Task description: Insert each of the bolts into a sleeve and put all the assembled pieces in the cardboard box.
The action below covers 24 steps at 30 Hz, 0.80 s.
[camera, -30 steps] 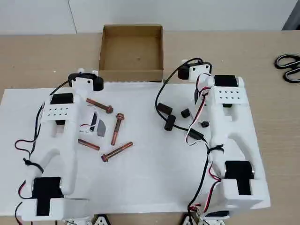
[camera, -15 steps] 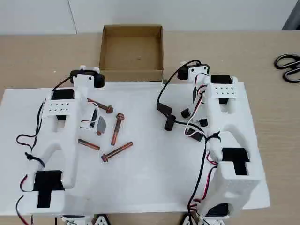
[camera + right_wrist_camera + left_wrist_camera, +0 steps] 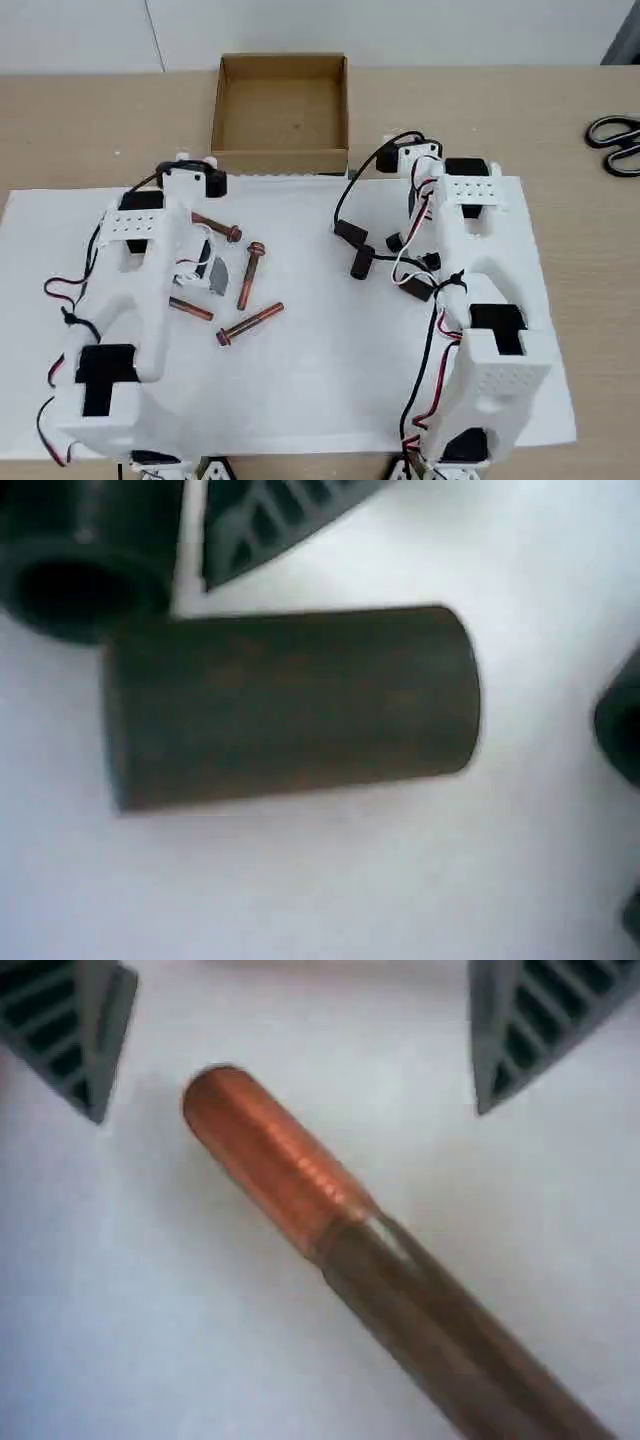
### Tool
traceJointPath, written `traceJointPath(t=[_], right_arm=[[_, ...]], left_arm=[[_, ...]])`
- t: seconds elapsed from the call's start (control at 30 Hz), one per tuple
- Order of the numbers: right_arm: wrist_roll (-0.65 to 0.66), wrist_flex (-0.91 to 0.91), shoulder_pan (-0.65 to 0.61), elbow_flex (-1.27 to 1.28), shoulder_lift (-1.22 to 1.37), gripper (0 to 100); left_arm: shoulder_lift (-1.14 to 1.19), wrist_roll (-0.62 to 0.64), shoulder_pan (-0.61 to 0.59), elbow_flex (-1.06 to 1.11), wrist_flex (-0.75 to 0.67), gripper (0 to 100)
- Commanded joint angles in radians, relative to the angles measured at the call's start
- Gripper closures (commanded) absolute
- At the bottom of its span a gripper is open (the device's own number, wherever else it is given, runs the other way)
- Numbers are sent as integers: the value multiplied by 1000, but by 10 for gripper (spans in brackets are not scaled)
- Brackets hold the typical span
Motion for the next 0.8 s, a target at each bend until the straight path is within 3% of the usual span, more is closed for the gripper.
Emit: traceJointPath(t=[0.0, 0.07, 0.23, 0.47, 0.77], right_arm=[[15, 16, 2, -6, 15, 911], [34, 28, 2, -6, 18, 991], [38, 53, 2, -21, -13, 994], [35, 166, -1, -89, -185, 995], [35, 274, 2, -95, -309, 995]], left_arm=[[2, -3, 0, -39, -12, 774], [2, 0, 0, -39, -12, 775], [0, 0, 0, -39, -8, 780], [2, -6, 0, -59, -2, 928], [5, -29, 58, -305, 239, 930]])
